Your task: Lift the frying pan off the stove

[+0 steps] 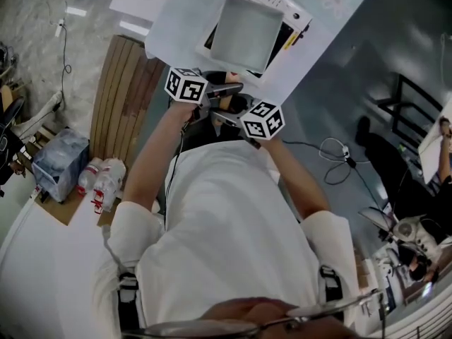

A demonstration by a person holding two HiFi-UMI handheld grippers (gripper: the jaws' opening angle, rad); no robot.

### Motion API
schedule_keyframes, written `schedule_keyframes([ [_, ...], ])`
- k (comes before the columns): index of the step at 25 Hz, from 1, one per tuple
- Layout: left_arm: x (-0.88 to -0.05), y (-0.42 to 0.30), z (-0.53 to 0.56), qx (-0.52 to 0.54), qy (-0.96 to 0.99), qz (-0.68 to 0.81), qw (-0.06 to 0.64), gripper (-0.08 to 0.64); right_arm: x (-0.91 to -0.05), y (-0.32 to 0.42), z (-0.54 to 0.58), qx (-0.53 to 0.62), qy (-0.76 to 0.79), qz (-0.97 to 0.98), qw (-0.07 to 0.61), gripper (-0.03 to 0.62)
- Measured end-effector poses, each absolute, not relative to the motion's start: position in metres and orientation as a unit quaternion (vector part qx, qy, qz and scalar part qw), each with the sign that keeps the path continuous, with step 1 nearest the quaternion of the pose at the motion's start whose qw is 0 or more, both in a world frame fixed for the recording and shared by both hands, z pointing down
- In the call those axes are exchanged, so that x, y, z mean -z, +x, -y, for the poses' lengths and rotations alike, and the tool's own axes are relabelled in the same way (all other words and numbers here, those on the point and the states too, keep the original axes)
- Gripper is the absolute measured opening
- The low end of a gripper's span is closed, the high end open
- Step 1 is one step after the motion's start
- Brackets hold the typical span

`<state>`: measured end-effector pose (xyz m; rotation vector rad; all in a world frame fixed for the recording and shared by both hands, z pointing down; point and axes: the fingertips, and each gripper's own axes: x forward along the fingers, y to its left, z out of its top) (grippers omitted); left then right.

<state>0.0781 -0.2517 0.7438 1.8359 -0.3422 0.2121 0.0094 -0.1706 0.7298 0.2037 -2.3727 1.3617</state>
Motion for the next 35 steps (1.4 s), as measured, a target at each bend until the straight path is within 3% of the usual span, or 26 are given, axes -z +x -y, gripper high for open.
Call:
schedule_keyframes([
  [35,-0.614,0.026,0.062,-0.070,0.831,0.160,0.528,0.249,-0.613,-0.037,-0.024,-0.412,0.051,0.889,0.192,0.232],
])
